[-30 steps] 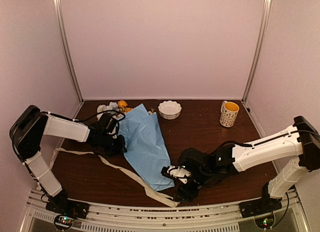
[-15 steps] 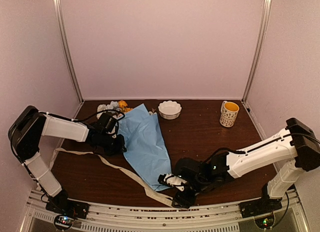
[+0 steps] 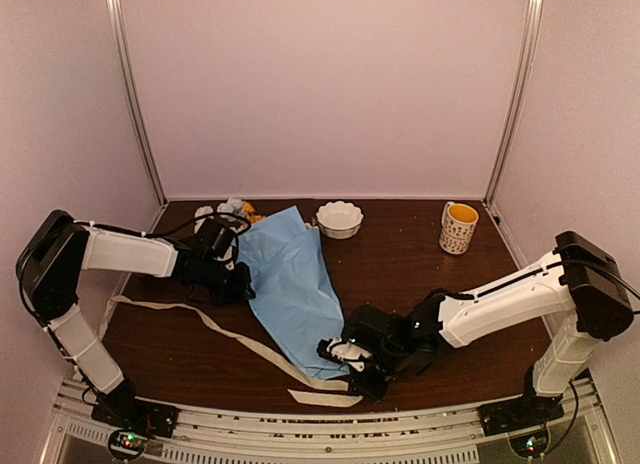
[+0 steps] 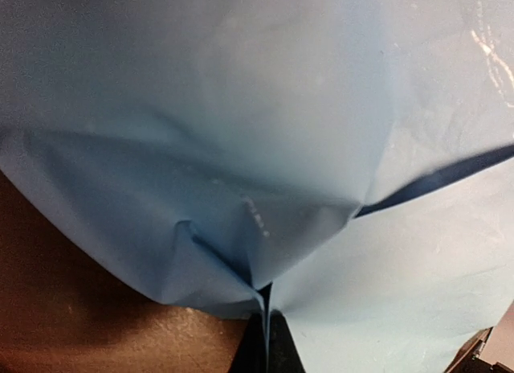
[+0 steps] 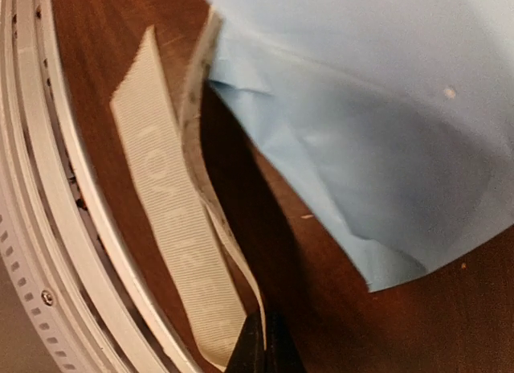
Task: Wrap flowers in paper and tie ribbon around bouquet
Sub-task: Pick up the right side of the ribbon from the corner of the board, then place the folded bouquet on the ribbon.
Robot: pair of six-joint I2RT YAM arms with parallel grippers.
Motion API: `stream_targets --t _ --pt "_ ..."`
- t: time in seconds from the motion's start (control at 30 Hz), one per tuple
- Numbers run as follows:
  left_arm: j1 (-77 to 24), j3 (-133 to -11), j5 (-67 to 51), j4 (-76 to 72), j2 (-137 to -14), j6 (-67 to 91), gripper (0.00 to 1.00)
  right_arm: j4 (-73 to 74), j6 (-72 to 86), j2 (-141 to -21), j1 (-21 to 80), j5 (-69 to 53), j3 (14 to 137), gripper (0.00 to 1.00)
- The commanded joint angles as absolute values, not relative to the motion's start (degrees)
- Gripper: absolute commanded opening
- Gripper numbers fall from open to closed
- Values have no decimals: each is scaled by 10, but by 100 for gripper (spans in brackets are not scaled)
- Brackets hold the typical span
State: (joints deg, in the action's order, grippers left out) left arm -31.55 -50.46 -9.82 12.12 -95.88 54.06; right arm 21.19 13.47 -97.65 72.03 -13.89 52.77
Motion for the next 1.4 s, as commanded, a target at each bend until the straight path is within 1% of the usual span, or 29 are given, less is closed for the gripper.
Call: stream_targets --t 0.0,0.3,0.53,0.67,0.8,0.87,0.97,1.03,1.13,1.27,1.37 --pt "-310 -538 -127 109 -922 534 0 205 160 -964 667 -186 483 0" --pt "-303 -531 -171 55 -899 578 0 218 170 -923 644 -220 424 0" --pt "-298 -537 -173 57 -896 578 0 271 126 -873 684 -247 403 0" --pt "-296 -524 -184 34 -895 593 0 300 117 -880 682 -279 401 0" --pt "-295 -526 -185 33 -885 595 0 308 119 -907 654 -303 405 0" --pt "-295 -529 -184 39 -881 589 0 306 132 -916 623 -297 410 0" --pt "-294 -526 -183 47 -874 585 0 283 156 -912 548 -288 408 0" --pt "-293 -520 -183 47 -871 584 0 284 160 -915 502 -245 428 0" --pt "-293 -514 -183 46 -869 583 0 280 151 -943 450 -207 475 0" --pt "-294 -508 -183 46 -869 581 0 260 148 -1001 369 -206 548 0" --pt "-293 -502 -186 47 -868 576 0 252 155 -1016 313 -201 605 0"
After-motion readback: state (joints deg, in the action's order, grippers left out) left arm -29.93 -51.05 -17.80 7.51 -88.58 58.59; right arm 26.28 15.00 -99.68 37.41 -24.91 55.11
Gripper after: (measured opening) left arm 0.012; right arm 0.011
